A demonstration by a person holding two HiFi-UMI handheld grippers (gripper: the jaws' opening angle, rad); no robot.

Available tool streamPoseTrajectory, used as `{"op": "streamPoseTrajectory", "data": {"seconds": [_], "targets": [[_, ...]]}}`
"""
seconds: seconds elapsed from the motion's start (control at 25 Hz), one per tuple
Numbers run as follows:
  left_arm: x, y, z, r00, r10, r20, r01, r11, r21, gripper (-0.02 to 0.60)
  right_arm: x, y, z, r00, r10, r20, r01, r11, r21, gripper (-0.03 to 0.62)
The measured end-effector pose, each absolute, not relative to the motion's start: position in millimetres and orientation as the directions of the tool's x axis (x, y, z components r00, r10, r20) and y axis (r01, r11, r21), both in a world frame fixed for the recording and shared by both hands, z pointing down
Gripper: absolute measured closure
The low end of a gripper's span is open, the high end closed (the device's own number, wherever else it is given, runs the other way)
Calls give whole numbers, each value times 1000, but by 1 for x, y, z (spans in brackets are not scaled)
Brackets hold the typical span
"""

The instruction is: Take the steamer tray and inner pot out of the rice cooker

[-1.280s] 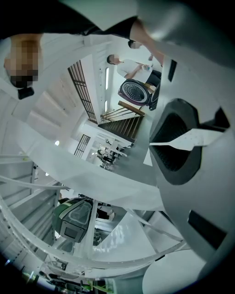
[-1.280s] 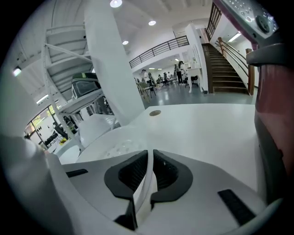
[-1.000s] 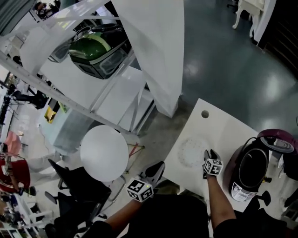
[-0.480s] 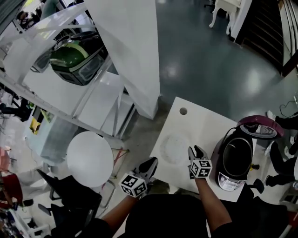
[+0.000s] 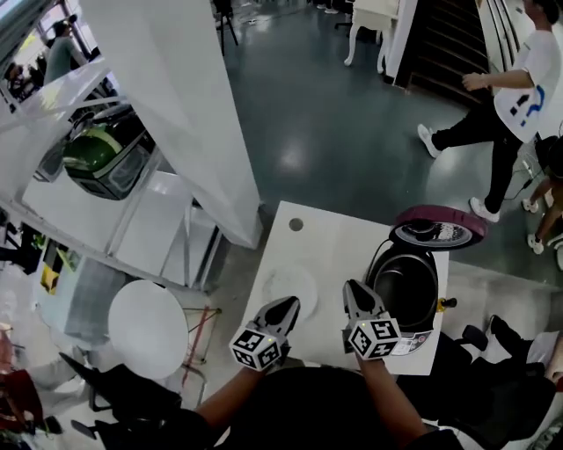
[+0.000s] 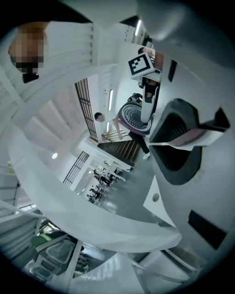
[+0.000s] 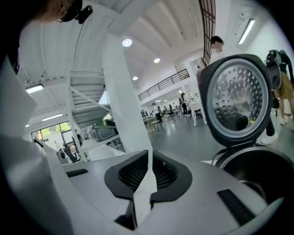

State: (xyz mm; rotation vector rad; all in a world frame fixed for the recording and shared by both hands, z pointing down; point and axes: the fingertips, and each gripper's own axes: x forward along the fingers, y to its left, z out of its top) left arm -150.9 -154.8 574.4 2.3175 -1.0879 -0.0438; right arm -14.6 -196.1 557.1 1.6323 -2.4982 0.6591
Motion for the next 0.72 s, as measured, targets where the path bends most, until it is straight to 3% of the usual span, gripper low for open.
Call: {"op": "streamPoseTrajectory", "data": {"seconds": [0.4, 0.72], "targets": [[6, -185, 552, 789, -586, 183, -597, -663, 452, 566, 180, -171, 525, -193, -932, 306, -967, 128, -219, 585], [87, -191, 577, 801, -532, 276, -598, -685, 415, 566, 283, -152, 556, -125, -910, 395, -978, 46, -204, 585]]}}
